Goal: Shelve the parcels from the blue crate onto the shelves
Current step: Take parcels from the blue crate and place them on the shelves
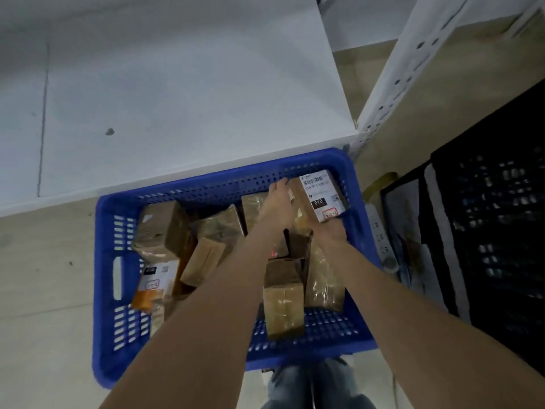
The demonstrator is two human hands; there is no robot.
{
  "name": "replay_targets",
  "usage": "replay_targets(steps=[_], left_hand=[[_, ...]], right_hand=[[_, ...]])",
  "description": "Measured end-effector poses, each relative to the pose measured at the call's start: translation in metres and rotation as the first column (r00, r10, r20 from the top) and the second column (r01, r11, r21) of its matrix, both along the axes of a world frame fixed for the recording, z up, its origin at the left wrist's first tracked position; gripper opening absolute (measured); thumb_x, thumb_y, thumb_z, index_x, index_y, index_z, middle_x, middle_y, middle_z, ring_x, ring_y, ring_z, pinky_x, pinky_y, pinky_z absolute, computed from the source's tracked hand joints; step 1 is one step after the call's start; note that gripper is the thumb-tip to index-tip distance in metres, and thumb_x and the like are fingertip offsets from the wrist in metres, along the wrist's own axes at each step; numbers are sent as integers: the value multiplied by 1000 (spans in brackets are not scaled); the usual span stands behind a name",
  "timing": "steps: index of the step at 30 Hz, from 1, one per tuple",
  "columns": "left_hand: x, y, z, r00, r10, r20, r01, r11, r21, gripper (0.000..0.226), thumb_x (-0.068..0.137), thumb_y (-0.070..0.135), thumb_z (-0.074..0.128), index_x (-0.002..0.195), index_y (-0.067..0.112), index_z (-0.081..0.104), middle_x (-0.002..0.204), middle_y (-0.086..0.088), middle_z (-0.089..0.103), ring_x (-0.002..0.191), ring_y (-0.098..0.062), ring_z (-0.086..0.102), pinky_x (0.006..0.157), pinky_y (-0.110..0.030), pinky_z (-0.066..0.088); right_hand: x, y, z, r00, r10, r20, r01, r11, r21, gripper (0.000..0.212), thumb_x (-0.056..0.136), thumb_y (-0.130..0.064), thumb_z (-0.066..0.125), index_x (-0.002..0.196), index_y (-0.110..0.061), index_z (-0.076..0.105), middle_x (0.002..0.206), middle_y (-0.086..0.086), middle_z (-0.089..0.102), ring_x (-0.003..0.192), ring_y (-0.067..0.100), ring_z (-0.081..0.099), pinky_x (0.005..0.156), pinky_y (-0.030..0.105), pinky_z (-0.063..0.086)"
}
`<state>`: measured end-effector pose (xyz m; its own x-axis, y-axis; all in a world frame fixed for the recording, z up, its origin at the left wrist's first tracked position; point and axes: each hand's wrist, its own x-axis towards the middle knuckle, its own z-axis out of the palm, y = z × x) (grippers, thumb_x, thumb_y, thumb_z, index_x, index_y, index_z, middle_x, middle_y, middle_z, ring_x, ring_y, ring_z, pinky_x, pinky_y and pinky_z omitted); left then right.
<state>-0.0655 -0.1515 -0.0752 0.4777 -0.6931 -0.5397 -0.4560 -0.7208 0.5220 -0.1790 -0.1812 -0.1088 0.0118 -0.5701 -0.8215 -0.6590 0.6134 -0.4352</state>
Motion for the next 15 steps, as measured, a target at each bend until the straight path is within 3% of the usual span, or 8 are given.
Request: replay_targets(steps=[3, 5, 7, 10, 12, 15], left_hand=[[4, -22, -26, 999, -15, -43, 15, 1000, -15, 62, 99, 20, 43, 151, 6, 12, 155, -12, 17, 140, -28, 29, 108, -39, 31], [7, -34, -37, 997, -36, -75, 36, 999, -10, 63, 100, 21, 41, 151, 5, 8, 157, -13, 15, 142, -28, 23, 111, -37, 27], [10, -40, -47, 991, -49, -121, 52, 999, 15, 65, 99, 25, 41, 152, 6, 8, 156, -14, 19, 141, -31, 27, 112, -40, 30], [14, -37, -46, 984, -41, -172, 51, 997, 57, 58, 98, 24, 41, 149, 5, 20, 151, -16, 27, 137, -33, 31, 106, -39, 35], [18, -25, -38, 985, -17, -174, 35, 994, 100, 47, 99, 18, 38, 143, 2, 31, 141, -17, 35, 134, -29, 30, 102, -34, 33], [30, 7, -13, 989, 28, -142, -12, 994, 113, 32, 96, 17, 44, 124, 5, 53, 108, -17, 55, 114, -29, 47, 99, -37, 40]], right_hand=[[3, -10, -34, 978, -198, 65, 196, 980, 45, 55, 88, -33, 66, 128, 1, 49, 120, 14, 62, 106, 31, 62, 77, 33, 50], [6, -12, -47, 954, -286, 94, 279, 957, 78, 53, 90, -35, 63, 130, -3, 47, 120, 15, 61, 104, 31, 62, 68, 37, 56], [8, -11, -54, 940, -319, 123, 307, 946, 107, 55, 87, -38, 65, 130, -8, 46, 122, 14, 60, 107, 31, 60, 54, 31, 52], [9, -10, -49, 941, -312, 133, 292, 945, 146, 48, 86, -29, 70, 126, -7, 53, 121, 13, 61, 106, 27, 60, 44, 26, 50], [10, -6, -36, 946, -293, 141, 270, 950, 159, 42, 85, -24, 72, 120, -4, 57, 114, 12, 63, 97, 24, 60, 46, 24, 54], [11, 7, -8, 963, -220, 153, 210, 974, 82, 38, 83, -19, 73, 114, -7, 55, 112, 8, 63, 91, 19, 57, 70, 33, 56]])
